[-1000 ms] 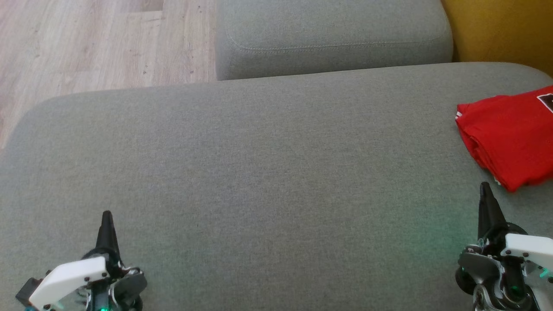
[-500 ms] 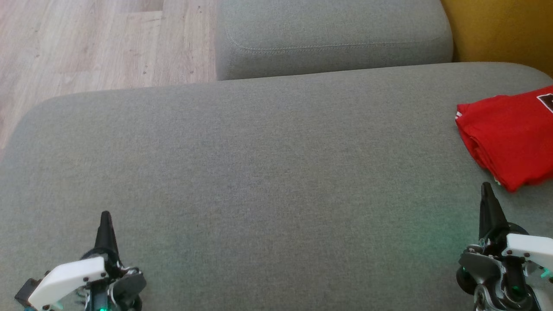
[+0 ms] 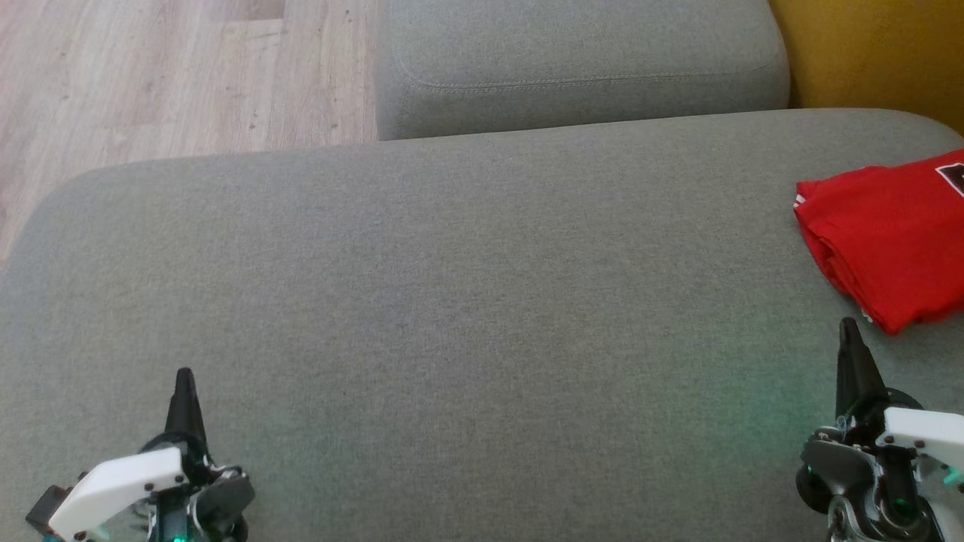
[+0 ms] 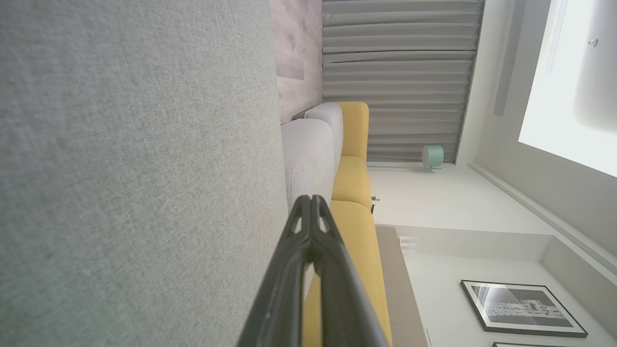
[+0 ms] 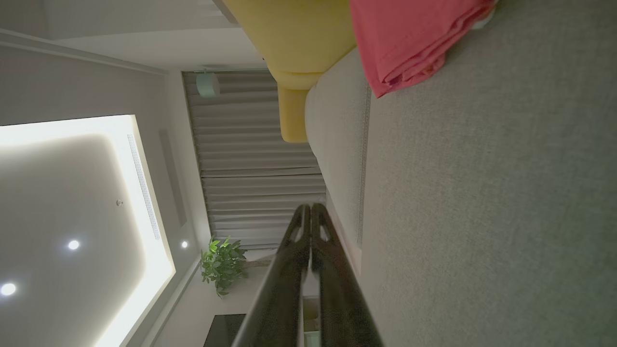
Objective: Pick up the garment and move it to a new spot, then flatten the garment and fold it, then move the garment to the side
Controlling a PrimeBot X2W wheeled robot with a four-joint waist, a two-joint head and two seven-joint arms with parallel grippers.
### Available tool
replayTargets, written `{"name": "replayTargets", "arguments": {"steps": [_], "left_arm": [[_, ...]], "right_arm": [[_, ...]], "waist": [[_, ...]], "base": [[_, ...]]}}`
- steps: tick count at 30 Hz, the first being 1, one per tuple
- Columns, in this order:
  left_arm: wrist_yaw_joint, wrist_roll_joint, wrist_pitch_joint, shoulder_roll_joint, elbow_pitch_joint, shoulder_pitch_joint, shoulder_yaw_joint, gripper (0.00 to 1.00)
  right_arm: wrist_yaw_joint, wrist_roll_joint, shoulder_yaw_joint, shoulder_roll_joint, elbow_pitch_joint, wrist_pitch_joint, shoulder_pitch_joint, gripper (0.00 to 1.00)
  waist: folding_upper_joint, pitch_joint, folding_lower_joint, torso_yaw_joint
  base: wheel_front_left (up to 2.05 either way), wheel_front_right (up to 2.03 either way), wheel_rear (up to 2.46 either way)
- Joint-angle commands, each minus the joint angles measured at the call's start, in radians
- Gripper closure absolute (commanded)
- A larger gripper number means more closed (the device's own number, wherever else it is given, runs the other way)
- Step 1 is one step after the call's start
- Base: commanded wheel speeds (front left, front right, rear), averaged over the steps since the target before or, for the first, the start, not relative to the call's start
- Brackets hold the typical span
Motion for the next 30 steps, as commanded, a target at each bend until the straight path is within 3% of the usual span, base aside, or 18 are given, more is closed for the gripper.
{"name": "replayTargets", "arguments": {"steps": [1, 30], "left_arm": [[-0.007, 0.007, 0.005, 0.009, -0.028, -0.051, 0.036, 1.00], [-0.007, 0.014, 0.012, 0.003, -0.027, -0.052, 0.044, 1.00]], "right_arm": [[-0.001, -0.002, 0.018, -0.008, -0.039, 0.009, -0.054, 1.00], [-0.001, -0.008, 0.010, -0.002, -0.038, 0.015, -0.054, 1.00]], "waist": [[0.0000, 0.000, 0.0000, 0.000], [0.0000, 0.000, 0.0000, 0.000]], "base": [[0.00, 0.00, 0.00], [0.00, 0.00, 0.00]]}}
